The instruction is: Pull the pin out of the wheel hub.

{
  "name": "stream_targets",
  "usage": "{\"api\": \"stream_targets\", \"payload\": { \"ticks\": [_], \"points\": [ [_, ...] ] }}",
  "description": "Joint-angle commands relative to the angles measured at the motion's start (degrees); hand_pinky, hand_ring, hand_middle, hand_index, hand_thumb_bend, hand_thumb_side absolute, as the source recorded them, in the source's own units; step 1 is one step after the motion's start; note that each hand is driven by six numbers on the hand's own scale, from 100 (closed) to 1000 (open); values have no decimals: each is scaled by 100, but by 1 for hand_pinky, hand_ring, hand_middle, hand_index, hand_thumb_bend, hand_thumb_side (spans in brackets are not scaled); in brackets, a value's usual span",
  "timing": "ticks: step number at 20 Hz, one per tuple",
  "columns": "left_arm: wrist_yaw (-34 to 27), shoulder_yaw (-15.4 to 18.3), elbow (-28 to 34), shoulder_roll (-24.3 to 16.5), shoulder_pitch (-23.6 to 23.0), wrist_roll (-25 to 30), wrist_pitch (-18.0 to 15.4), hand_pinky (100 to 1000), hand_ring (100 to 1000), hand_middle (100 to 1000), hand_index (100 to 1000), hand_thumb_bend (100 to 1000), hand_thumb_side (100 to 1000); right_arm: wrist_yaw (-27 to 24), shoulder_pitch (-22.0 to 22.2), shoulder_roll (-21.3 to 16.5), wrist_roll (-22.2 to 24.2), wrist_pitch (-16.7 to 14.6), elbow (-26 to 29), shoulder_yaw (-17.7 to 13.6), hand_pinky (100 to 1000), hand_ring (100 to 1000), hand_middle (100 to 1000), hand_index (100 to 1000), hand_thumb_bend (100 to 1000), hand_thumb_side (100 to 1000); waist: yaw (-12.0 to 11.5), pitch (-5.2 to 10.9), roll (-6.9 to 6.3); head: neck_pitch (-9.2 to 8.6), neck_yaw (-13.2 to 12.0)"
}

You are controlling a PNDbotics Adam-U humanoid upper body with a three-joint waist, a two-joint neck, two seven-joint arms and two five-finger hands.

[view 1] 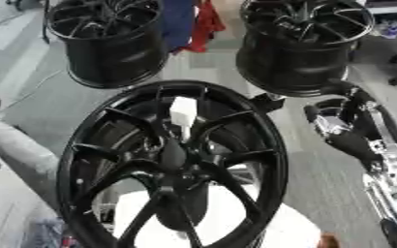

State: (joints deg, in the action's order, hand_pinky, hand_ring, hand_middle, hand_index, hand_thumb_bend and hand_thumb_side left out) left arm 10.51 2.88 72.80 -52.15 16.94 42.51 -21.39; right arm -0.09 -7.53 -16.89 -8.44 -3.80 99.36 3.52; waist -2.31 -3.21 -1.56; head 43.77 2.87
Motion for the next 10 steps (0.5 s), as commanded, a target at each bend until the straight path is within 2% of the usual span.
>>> {"api": "stream_targets", "payload": {
  "ticks": [1,2,4,10],
  "points": [
    [622,284,-512,110,-77,-262,-258,713,756,828,910,423,585,13,-49,-37,-44,-1,40,-57,659,666,719,831,408,210,10,31,4,-21,36],
    [759,329,-646,191,-132,-431,-230,728,777,845,917,452,627,13,-49,-34,-51,0,40,-64,659,666,719,831,408,210,10,25,12,-23,44],
    [920,440,-816,351,-234,-782,-171,749,800,861,923,441,674,14,-56,-29,-60,1,43,-72,659,666,720,831,408,211,5,14,29,-21,58],
    [655,803,-791,825,-582,-1979,55,687,721,788,883,246,644,17,-62,-12,-78,5,46,-96,659,666,719,831,408,211,-23,-17,66,-25,85]
  ]
}}
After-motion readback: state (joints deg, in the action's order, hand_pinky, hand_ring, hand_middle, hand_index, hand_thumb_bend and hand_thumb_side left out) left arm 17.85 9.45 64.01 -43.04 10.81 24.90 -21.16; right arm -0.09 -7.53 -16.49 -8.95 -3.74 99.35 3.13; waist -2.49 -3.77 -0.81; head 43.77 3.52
